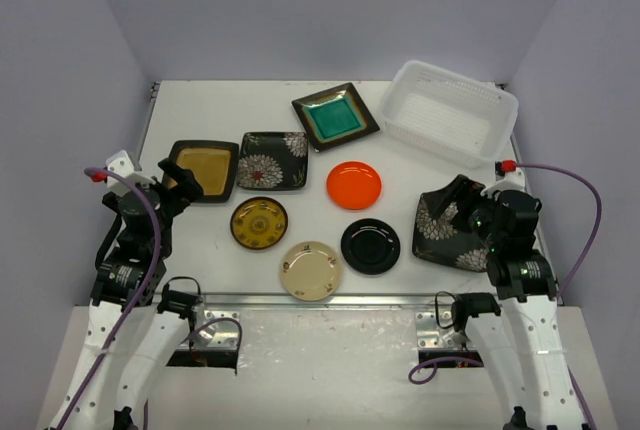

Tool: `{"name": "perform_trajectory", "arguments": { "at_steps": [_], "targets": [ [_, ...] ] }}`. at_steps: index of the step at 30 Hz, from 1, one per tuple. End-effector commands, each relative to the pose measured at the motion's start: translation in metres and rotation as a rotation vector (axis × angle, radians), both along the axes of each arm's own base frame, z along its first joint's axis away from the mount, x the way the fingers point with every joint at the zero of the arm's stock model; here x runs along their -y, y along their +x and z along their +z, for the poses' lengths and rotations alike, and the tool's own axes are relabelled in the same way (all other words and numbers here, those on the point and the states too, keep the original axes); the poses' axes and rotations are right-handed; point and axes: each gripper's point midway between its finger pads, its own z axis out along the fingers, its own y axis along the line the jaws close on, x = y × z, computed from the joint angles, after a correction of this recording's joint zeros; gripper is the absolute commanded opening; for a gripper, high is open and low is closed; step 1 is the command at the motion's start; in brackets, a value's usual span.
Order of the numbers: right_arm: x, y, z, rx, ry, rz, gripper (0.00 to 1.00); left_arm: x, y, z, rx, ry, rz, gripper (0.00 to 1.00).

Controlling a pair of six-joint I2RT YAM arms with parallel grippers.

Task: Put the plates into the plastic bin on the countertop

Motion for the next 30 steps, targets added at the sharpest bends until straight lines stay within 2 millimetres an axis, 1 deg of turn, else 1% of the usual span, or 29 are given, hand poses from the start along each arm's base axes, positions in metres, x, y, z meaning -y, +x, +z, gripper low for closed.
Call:
{"name": "perform_trajectory", "arguments": {
  "at_steps": [1, 2, 4, 7, 8, 9, 10, 11, 14, 15, 16, 17, 18, 19, 20, 21, 23, 24, 25, 26, 27, 28, 29, 30],
  "targets": [
    [0.024, 0.017, 0.004, 0.056, 0.012, -0.171, 0.99, 0.004, 0.004, 0.009, 0.038, -0.006, -0.017, 1.00],
    [0.020, 0.020, 0.005, 0.068, 0.045, -0.167, 0.99, 0.004, 0.004, 0.008, 0.038, -0.006, -0.018, 1.00],
    [-0.002, 0.031, 0.014, 0.119, 0.154, -0.085, 0.99, 0.006, 0.005, 0.008, 0.036, -0.008, -0.029, 1.00],
    [-0.030, 0.044, 0.018, 0.110, 0.321, 0.006, 0.99, 0.010, 0.007, 0.008, 0.038, -0.011, -0.051, 1.00],
    [-0.039, 0.050, 0.014, 0.064, 0.359, 0.023, 0.99, 0.011, 0.007, 0.007, 0.037, -0.011, -0.055, 1.00],
    [-0.051, 0.060, 0.012, 0.035, 0.377, 0.041, 0.99, 0.012, 0.008, 0.007, 0.034, -0.010, -0.062, 1.00],
    [-0.064, 0.067, 0.015, 0.034, 0.361, 0.058, 0.99, 0.012, 0.008, 0.006, 0.030, -0.009, -0.064, 1.00],
    [-0.073, 0.080, 0.024, 0.056, 0.335, 0.047, 0.99, 0.013, 0.009, 0.006, 0.030, -0.010, -0.065, 1.00],
    [-0.093, 0.110, 0.004, -0.007, 0.274, -0.009, 0.99, 0.015, 0.009, 0.006, 0.033, -0.011, -0.079, 1.00],
    [-0.100, 0.126, 0.001, -0.028, 0.284, -0.040, 0.99, 0.016, 0.009, 0.007, 0.038, -0.011, -0.087, 1.00],
    [-0.106, 0.139, 0.007, -0.026, 0.299, -0.059, 0.99, 0.017, 0.010, 0.008, 0.040, -0.011, -0.091, 1.00],
    [-0.108, 0.145, -0.008, -0.060, 0.295, -0.089, 0.99, 0.017, 0.009, 0.007, 0.038, -0.010, -0.092, 1.00],
    [-0.114, 0.161, -0.004, -0.055, 0.315, -0.135, 0.99, 0.017, 0.010, 0.007, 0.037, -0.010, -0.093, 1.00],
    [-0.117, 0.172, -0.013, -0.070, 0.312, -0.182, 0.99, 0.017, 0.010, 0.006, 0.036, -0.009, -0.094, 1.00],
    [-0.118, 0.181, -0.026, -0.090, 0.297, -0.229, 0.99, 0.017, 0.010, 0.006, 0.034, -0.009, -0.095, 1.00],
    [-0.121, 0.188, -0.032, -0.105, 0.308, -0.258, 0.99, 0.018, 0.011, 0.005, 0.031, -0.009, -0.097, 1.00],
    [-0.132, 0.208, -0.048, -0.152, 0.350, -0.313, 0.99, 0.019, 0.011, 0.006, 0.034, -0.007, -0.108, 1.00],
    [-0.137, 0.217, -0.051, -0.164, 0.371, -0.338, 0.99, 0.020, 0.012, 0.007, 0.035, -0.007, -0.111, 1.00],
    [-0.140, 0.224, -0.043, -0.150, 0.391, -0.351, 0.99, 0.020, 0.012, 0.006, 0.034, -0.006, -0.112, 1.00],
    [-0.147, 0.234, -0.049, -0.159, 0.394, -0.362, 0.99, 0.020, 0.012, 0.007, 0.035, -0.006, -0.113, 1.00],
    [-0.154, 0.248, -0.056, -0.165, 0.396, -0.369, 0.98, 0.020, 0.012, 0.006, 0.032, -0.004, -0.115, 1.00],
    [-0.155, 0.249, -0.074, -0.197, 0.373, -0.376, 0.97, 0.021, 0.012, 0.006, 0.032, -0.005, -0.118, 1.00],
    [-0.161, 0.260, -0.068, -0.188, 0.390, -0.380, 0.96, 0.022, 0.012, 0.007, 0.035, -0.006, -0.124, 1.00],
    [-0.165, 0.271, -0.073, -0.192, 0.399, -0.391, 0.94, 0.024, 0.012, 0.008, 0.039, -0.006, -0.136, 1.00]
  ]
}}
